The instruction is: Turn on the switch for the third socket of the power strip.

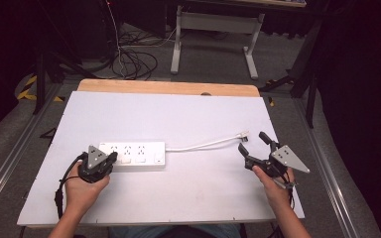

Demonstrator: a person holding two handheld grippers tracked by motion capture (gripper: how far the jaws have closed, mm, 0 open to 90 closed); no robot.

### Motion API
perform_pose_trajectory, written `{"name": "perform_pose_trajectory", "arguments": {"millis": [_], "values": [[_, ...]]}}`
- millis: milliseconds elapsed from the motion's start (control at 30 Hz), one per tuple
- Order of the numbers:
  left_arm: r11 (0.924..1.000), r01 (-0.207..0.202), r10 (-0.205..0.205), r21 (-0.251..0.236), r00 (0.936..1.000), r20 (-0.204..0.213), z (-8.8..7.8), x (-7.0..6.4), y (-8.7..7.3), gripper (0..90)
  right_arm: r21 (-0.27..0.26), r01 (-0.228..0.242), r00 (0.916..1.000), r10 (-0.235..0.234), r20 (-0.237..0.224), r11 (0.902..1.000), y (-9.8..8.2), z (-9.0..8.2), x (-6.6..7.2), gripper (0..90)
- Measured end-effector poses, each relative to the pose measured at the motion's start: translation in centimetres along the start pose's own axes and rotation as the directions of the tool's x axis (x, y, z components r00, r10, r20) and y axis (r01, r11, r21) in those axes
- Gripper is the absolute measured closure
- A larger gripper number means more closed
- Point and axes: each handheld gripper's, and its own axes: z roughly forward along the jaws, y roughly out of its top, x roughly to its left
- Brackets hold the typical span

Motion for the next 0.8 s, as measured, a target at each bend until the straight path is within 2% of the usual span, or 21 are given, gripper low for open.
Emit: {"name": "perform_pose_trajectory", "arguments": {"millis": [800], "values": [[0.9997,-0.011,0.011,0.024,0.9999,-0.001,0.27,0.08,-0.09,89.9,0.004,-0.013,0.9999,0.013,-0.002,0.9999,0.00,0.04,-0.01,11.4]]}}
